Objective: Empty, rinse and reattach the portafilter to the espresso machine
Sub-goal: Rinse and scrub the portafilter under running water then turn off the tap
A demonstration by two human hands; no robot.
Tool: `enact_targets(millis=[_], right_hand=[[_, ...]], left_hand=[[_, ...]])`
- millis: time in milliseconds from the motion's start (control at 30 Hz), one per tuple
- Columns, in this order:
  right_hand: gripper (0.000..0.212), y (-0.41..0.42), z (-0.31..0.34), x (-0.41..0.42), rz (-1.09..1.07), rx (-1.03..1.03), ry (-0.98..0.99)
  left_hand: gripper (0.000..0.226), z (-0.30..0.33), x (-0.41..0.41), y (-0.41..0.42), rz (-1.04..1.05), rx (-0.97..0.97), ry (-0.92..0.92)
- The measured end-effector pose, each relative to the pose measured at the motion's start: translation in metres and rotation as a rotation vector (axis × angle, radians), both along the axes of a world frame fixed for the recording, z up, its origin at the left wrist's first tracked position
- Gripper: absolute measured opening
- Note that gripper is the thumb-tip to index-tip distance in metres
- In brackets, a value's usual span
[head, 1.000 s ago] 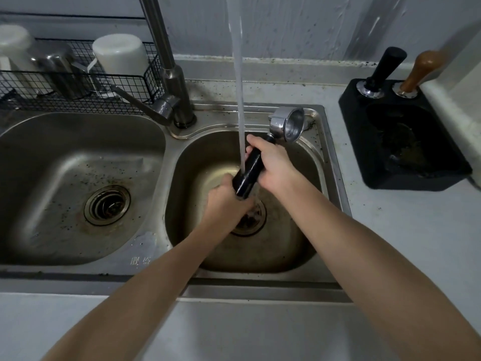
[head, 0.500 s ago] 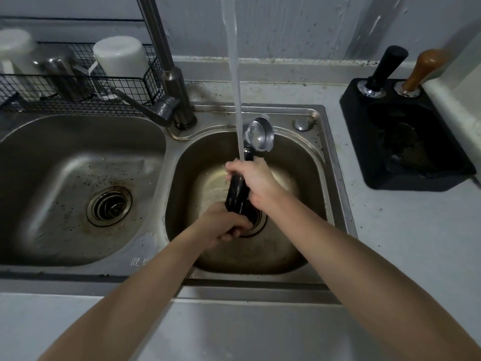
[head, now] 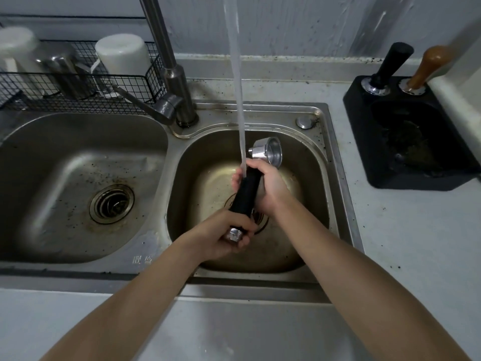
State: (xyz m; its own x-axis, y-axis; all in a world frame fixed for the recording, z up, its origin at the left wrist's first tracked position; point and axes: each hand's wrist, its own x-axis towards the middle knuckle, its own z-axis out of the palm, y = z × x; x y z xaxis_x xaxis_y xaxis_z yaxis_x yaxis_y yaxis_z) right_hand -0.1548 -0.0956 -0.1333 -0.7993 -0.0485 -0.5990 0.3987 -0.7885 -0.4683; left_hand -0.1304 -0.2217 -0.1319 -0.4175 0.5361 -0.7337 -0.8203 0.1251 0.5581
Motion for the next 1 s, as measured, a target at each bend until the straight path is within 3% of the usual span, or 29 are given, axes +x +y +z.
enact_targets(millis=[67, 167, 333, 400, 533, 633, 767, 867, 933, 1000], right_hand=[[0.022, 0.000, -0.003, 0.004, -0.004, -0.016, -0.003], [0.031, -0.009, -0.008, 0.004, 0.017, 0.133, -0.077], [0.017, -0.025, -0.012, -0.008, 0.004, 0.545, -0.140], [0.015, -0.031, -0.012, -0.016, -0.013, 0.665, -0.143], [0.031, -0.031, -0.007, -0.026, 0.024, 0.888, -0.154], [0.009, -0.025, -0.001, -0.024, 0.017, 0.555, -0.120], [0.027, -0.010, 0.004, -0.023, -0.071, 0.114, -0.045], [0.027, -0.008, 0.013, -0.025, -0.111, 0.047, -0.003], [0.024, -0.007, 0.018, -0.028, -0.117, 0.128, -0.032], [0.018, -0.008, 0.019, -0.030, -0.098, 0.302, -0.066]], left_hand=[[0.011, -0.001, 0.000, -0.003, -0.007, -0.004, -0.033], [0.014, -0.003, -0.002, 0.001, -0.040, -0.148, 0.089], [0.027, -0.010, -0.003, 0.015, -0.164, -0.699, 0.825], [0.045, -0.011, -0.002, 0.018, -0.154, -0.754, 0.918], [0.031, -0.005, -0.008, 0.022, -0.092, -0.597, 0.758], [0.020, 0.000, -0.014, 0.017, -0.013, -0.416, 0.586], [0.009, 0.006, -0.020, 0.008, 0.054, -0.048, 0.155], [0.005, 0.011, -0.024, 0.004, 0.017, 0.201, -0.054], [0.004, 0.011, -0.029, 0.008, -0.005, 0.129, -0.044], [0.007, 0.011, -0.031, 0.020, -0.047, -0.165, 0.178]])
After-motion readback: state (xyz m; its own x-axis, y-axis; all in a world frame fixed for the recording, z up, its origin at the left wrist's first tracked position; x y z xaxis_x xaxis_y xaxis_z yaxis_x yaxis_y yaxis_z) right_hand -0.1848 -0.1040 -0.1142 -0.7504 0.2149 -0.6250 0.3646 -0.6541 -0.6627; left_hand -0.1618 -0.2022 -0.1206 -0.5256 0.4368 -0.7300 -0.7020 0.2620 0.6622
